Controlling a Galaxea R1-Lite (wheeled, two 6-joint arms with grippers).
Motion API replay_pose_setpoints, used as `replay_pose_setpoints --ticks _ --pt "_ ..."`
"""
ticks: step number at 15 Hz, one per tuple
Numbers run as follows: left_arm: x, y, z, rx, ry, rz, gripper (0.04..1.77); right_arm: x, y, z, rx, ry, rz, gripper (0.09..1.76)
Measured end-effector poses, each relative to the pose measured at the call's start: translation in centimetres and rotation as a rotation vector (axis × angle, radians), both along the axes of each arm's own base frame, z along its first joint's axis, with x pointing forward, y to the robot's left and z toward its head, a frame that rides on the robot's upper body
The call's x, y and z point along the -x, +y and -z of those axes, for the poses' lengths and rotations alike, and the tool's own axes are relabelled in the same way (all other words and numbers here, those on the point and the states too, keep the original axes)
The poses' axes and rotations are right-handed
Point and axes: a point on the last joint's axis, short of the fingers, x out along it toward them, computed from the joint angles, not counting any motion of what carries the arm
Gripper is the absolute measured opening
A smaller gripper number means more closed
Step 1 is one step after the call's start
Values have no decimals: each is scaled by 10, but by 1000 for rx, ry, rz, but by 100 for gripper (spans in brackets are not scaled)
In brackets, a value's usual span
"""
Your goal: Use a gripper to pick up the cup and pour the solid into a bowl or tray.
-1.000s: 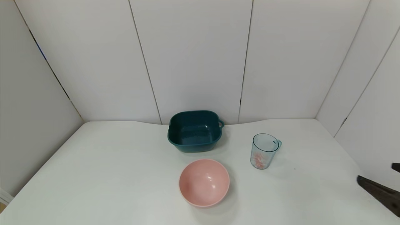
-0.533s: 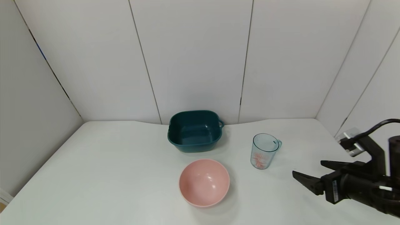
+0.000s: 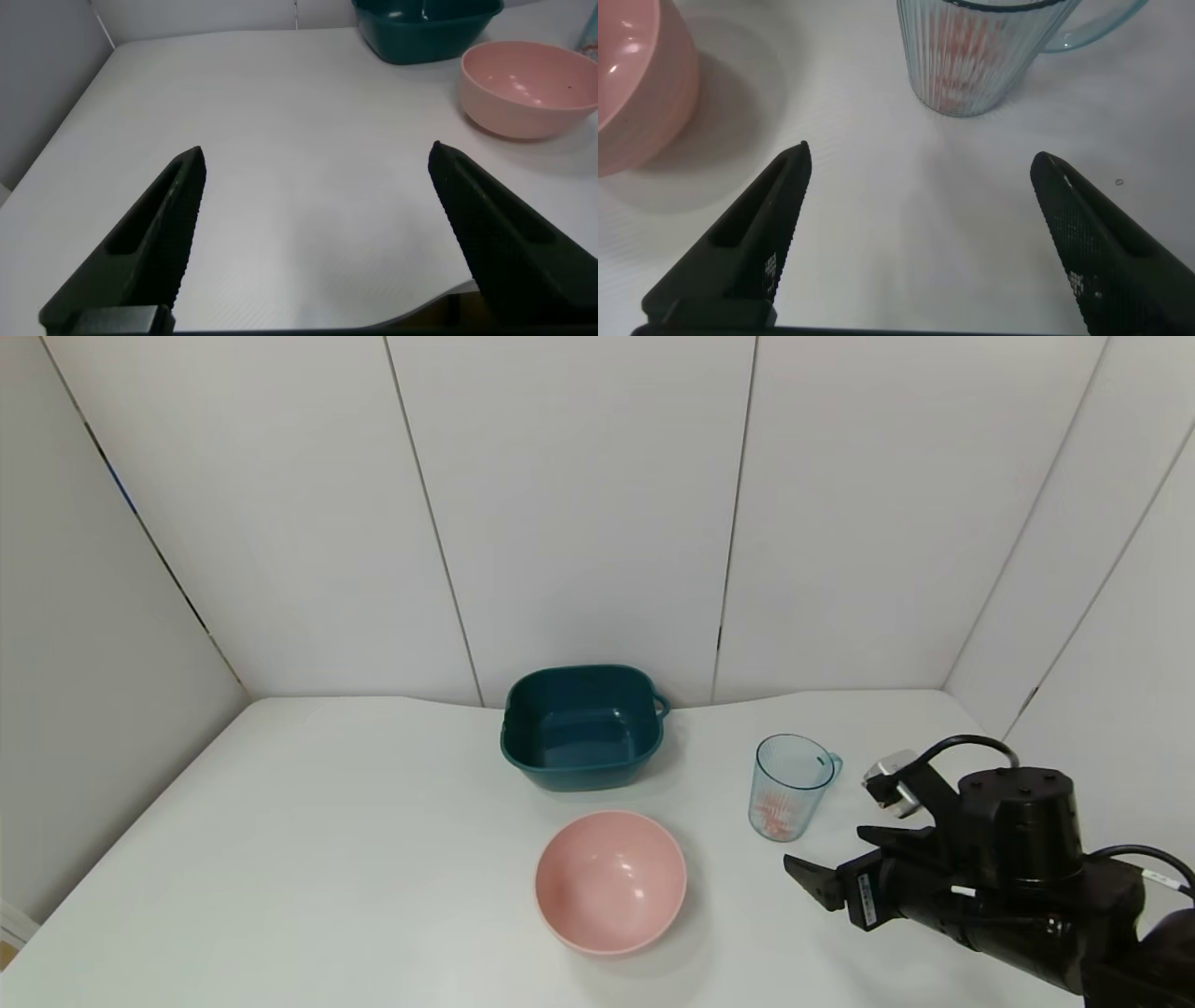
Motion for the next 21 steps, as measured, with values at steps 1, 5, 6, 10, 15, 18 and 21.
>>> replay_pose_setpoints --ticks 1,5,6,10,15,18,21 --pt "0 0 0 0 0 0 172 -4 4 6 8 5 3 171" --pt "0 0 0 0 0 0 172 -19 12 21 13 -45 35 171" --pt "0 0 0 0 0 0 172 -22 14 23 13 -62 46 171" --pt "0 0 0 0 0 0 172 -32 17 28 16 -100 81 171" --pt "0 0 0 0 0 0 172 -42 21 26 5 -124 90 171" --pt "0 0 0 0 0 0 172 -50 21 28 4 -141 109 171" --pt "0 0 0 0 0 0 172 -57 23 29 -11 -169 114 171"
